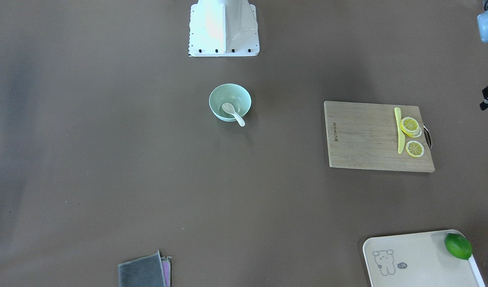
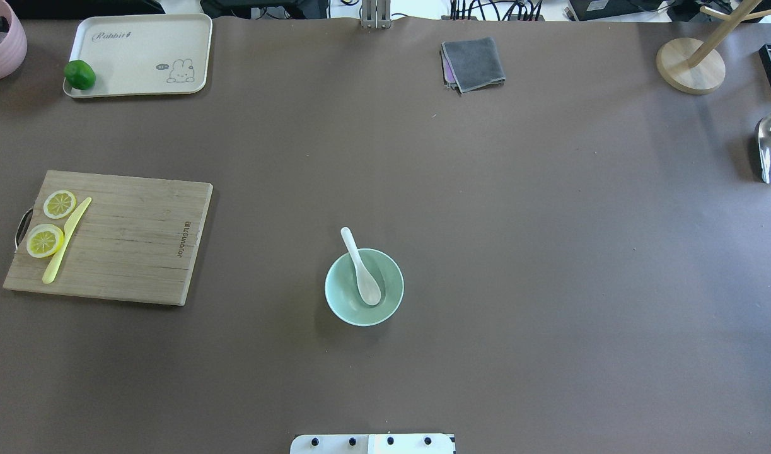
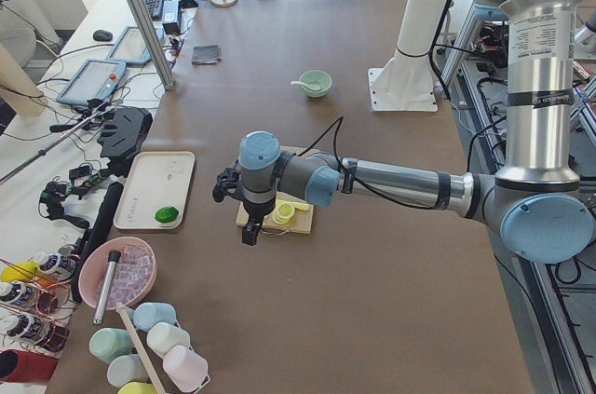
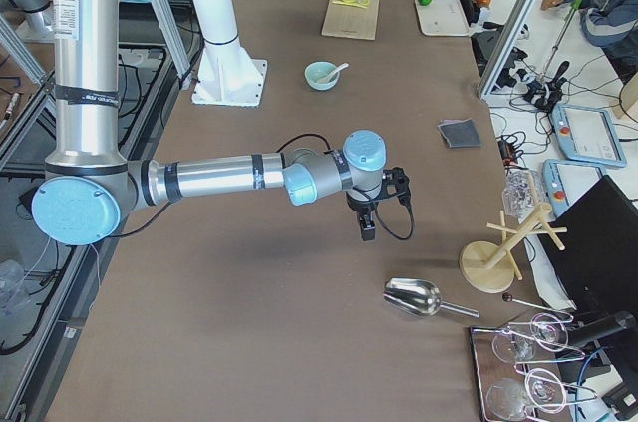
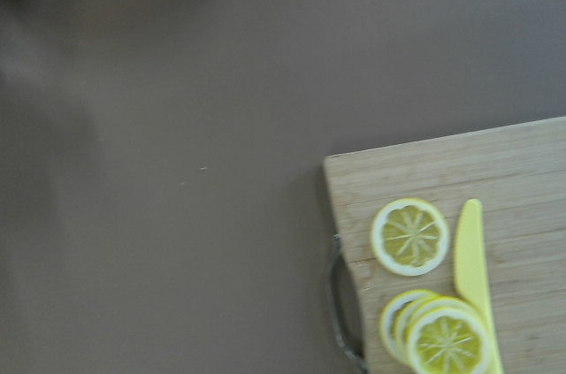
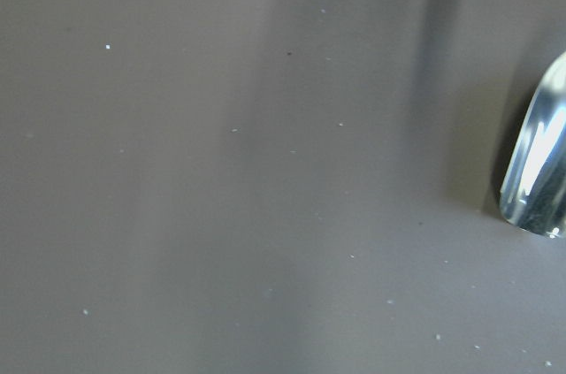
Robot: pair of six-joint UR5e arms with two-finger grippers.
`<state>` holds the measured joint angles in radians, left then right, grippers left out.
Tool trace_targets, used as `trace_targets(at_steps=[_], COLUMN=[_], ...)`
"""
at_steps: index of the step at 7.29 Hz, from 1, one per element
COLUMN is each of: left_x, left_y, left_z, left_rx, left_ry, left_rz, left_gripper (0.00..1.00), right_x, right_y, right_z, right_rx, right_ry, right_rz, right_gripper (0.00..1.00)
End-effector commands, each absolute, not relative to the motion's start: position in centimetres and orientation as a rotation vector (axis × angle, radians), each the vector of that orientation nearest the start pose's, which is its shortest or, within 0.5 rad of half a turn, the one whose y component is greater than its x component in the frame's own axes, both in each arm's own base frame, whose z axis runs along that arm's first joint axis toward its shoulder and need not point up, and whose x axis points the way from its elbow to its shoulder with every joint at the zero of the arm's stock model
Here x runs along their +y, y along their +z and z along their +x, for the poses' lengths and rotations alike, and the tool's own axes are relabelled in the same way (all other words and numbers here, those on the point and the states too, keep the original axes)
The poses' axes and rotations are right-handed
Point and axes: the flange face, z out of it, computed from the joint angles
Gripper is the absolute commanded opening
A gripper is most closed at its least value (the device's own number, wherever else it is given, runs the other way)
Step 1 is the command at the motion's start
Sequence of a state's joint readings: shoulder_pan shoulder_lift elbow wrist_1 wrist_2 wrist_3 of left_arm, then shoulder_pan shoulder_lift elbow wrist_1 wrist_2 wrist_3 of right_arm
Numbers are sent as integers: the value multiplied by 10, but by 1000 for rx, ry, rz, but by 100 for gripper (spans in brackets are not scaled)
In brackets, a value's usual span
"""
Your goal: Place spoon in bowl
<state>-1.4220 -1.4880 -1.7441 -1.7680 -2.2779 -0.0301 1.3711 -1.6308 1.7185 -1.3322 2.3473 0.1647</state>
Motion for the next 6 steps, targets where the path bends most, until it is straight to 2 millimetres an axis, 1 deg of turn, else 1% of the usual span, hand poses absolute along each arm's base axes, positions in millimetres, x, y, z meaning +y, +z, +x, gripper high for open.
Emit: trace_targets(at_steps=[1, 3, 4, 6], left_x=[-467, -467, -467, -460], left_y=[612, 615, 621, 633], left_z=[-22, -22, -22, -21], left_rx=[712, 716, 716, 716], left_ry=[188, 183, 182, 175], left_rz=[205, 197, 188, 161], left_gripper=[98, 98, 98, 98], right_x=[-487, -484, -484, -480], right_y=[626, 628, 627, 633], right_z=[-18, -9, -9, -5], right_rx=[-798, -810, -826, -814], right_ry=[-196, -170, -165, -158], right_rz=[155, 150, 147, 142], right_gripper=[100, 100, 100, 100])
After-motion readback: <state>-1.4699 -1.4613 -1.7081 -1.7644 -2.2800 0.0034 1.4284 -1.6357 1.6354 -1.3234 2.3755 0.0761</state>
